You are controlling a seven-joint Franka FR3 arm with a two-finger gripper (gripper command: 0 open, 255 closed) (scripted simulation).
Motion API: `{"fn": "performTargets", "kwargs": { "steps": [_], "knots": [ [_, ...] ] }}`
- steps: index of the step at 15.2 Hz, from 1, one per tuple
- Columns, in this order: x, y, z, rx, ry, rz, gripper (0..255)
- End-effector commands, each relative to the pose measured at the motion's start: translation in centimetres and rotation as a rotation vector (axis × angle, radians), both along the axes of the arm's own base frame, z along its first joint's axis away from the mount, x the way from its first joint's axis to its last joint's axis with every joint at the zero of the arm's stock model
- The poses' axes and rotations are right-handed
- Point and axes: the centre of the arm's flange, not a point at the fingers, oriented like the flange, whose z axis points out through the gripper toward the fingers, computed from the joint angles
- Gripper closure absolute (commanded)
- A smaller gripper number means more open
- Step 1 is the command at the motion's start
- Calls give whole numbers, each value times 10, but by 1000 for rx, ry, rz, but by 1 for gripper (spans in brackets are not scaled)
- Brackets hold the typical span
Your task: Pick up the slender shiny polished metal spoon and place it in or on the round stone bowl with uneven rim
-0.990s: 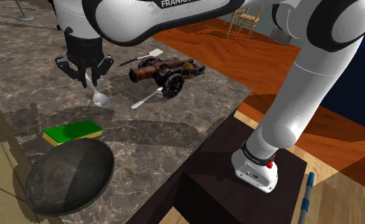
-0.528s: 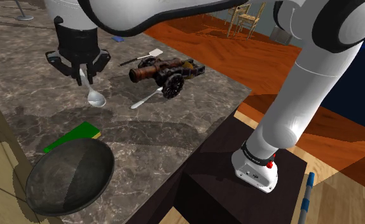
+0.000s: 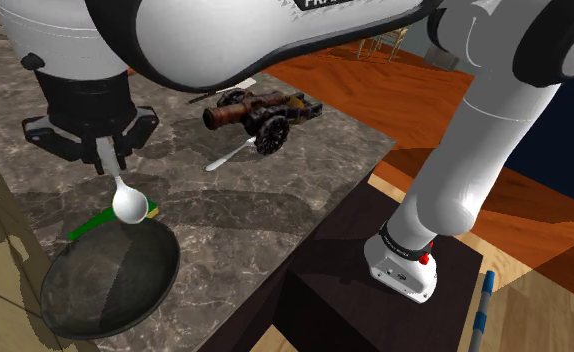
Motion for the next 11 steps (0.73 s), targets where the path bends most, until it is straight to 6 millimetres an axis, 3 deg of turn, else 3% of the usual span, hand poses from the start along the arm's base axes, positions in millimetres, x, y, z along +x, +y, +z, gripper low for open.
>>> {"fn": "performTargets", "kwargs": {
  "steps": [1, 7, 11],
  "knots": [
    [-20, 18, 0, 0, 0, -2, 255],
    [-78, 68, 4, 0, 0, -2, 255],
    [-78, 68, -17, 0, 0, -2, 255]
  ]
}}
